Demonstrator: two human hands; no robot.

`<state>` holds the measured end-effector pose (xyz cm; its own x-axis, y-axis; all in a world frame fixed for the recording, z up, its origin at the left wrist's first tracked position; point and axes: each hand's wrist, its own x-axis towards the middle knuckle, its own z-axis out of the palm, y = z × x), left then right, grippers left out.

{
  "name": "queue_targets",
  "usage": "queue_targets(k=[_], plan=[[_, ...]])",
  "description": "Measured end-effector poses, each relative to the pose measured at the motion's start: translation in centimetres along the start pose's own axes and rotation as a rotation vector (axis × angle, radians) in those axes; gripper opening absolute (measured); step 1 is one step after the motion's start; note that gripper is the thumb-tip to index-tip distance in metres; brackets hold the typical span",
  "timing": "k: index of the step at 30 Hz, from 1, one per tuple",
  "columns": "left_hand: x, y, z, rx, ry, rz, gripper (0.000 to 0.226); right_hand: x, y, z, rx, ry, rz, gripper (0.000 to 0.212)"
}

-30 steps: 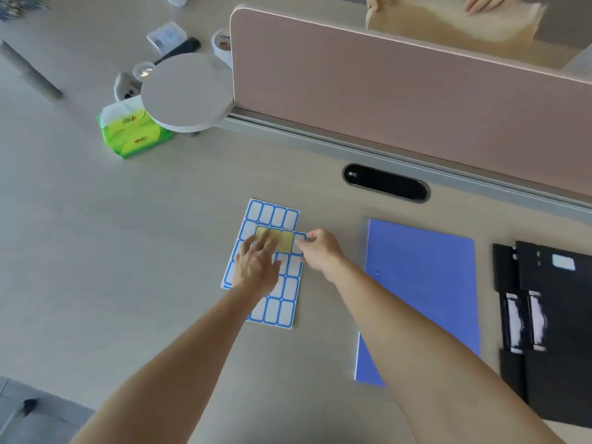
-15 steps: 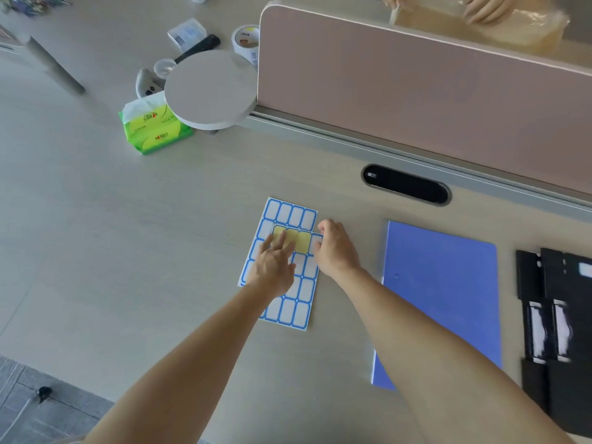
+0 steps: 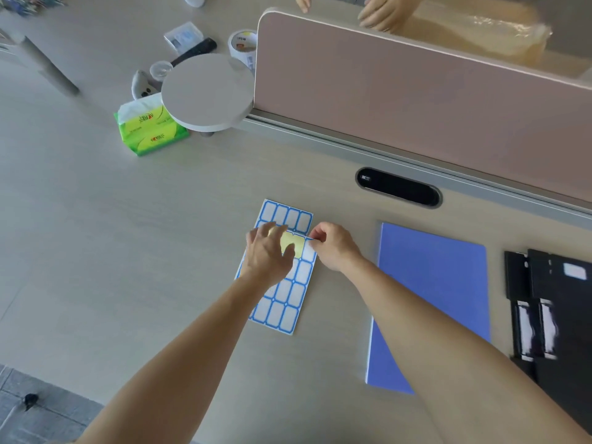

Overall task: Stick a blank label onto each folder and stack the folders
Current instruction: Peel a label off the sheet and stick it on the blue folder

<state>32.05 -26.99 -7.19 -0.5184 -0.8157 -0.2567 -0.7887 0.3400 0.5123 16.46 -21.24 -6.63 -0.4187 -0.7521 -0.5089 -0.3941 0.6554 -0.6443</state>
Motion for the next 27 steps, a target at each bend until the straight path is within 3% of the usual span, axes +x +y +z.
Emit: queue_targets(k=[3, 7, 12, 15, 27], plan=[[1.1, 0.4, -1.2, 0.032, -0.071, 0.043, 0.049, -0.4, -0.3, -0.7, 0.049, -0.029, -0.064, 0.006], [1.9, 1.5, -2.8, 0.085, -0.153, 0.015, 0.026, -0.7, -0.2, -1.5, 0.118, -0.044, -0.132, 0.013], [2.0, 1.9, -3.8, -0.132, -0.318, -0.133, 0.03, -0.9, -0.1, -1.0, 0.252, -0.018, -0.174, 0.022], [1.8, 2.1, -3.6, -0.15, -0.373, -0.169, 0.04, -1.0, 0.2, -0.4, 0.287, -0.022, -0.158, 0.012], [2.3, 2.4, -2.4, -0.355, -0.39, -0.257, 0.029, -1.5, 0.6, -0.7, 0.126, -0.004, -0.239, 0.014]])
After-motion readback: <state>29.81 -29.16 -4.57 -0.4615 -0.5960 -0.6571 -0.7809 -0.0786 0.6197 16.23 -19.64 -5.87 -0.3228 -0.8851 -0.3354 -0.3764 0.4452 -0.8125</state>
